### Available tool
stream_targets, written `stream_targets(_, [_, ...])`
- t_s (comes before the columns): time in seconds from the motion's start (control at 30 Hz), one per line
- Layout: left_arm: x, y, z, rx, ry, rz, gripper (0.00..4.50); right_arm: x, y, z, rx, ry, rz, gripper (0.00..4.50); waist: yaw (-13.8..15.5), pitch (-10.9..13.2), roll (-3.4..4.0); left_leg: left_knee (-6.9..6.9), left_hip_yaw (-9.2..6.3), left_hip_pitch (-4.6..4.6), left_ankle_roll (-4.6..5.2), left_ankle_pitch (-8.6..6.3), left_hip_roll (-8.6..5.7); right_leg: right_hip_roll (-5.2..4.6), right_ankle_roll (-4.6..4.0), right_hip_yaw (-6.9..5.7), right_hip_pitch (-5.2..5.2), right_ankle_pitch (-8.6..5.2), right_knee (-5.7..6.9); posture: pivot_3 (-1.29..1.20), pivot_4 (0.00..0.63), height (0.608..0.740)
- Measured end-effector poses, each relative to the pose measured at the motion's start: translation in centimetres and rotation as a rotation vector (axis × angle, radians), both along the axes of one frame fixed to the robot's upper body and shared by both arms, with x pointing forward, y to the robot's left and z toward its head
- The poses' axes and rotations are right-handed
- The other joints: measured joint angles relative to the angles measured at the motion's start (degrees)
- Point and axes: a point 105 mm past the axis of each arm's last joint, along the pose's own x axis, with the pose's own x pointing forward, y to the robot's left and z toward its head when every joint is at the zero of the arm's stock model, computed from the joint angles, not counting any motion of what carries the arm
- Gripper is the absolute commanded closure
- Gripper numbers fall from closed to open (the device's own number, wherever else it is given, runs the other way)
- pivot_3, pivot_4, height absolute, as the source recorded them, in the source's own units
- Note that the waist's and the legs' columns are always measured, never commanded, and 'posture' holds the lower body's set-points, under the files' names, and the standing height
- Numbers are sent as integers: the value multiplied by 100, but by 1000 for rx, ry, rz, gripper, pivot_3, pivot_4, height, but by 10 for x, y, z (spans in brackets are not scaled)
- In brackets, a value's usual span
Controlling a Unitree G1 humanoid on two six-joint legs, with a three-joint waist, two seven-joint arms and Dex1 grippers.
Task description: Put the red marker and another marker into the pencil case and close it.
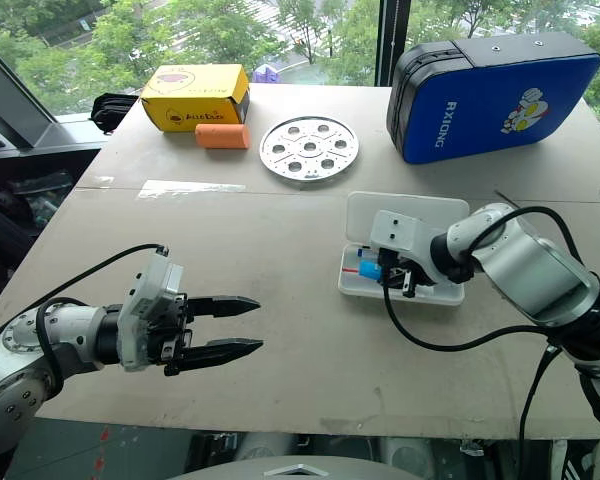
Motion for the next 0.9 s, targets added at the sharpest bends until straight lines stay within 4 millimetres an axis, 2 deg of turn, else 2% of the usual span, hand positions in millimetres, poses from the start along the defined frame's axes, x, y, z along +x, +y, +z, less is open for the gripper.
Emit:
stream_targets(0.2, [-5, 1, -1, 14, -10, 26, 1359, 3, 14, -3, -16, 22, -7, 3983, -12, 0, -2, -2, 1, 0, 0, -1, -1, -6, -1, -3, -2, 0, 1, 0, 150, 740])
stream_targets(0.33, [-4, 0, 0, 11, -17, 33, 1359, 3, 17, -3, -36, 13, 12, 3983, -47, 0, -1, -3, 2, 1, 0, -1, -1, -6, -1, -3, -2, 0, 1, 0, 150, 740])
stream_targets(0.43, [-3, -1, 2, 5, -24, 34, 1359, 4, 18, -9, -67, 10, 27, 3983, -57, 0, -1, -5, 2, 3, 0, -1, -1, -4, 0, -4, -3, 0, 3, 0, 150, 740])
stream_targets(0.5, [-2, -1, 3, 5, -26, 39, 1359, 5, 18, -13, -79, 15, 33, 2816, -61, 0, -1, -6, 3, 2, 0, -1, -1, -4, 0, -3, -4, 1, 3, 0, 150, 740])
stream_targets(0.67, [-1, -3, 4, -2, -30, 36, 1359, 4, 18, -13, -82, 24, 52, 616, -60, 0, -1, -6, 2, 2, 0, -1, -1, -3, 0, -4, -4, 1, 2, 0, 150, 740])
stream_targets(0.8, [-1, -8, 4, -8, -29, 14, 1359, -1, 18, -8, -56, 49, 56, 616, -60, 0, -1, -7, 2, 2, 0, -1, -1, -3, 1, -4, -4, 1, 2, 0, 150, 740])
stream_targets(0.9, [0, -13, 7, -12, -42, -12, 1359, -16, 5, 10, 79, 94, 17, 616, -6, 1, -3, -8, -9, -7, 0, -1, -2, -5, 1, -16, -3, 1, -3, 0, 150, 740])
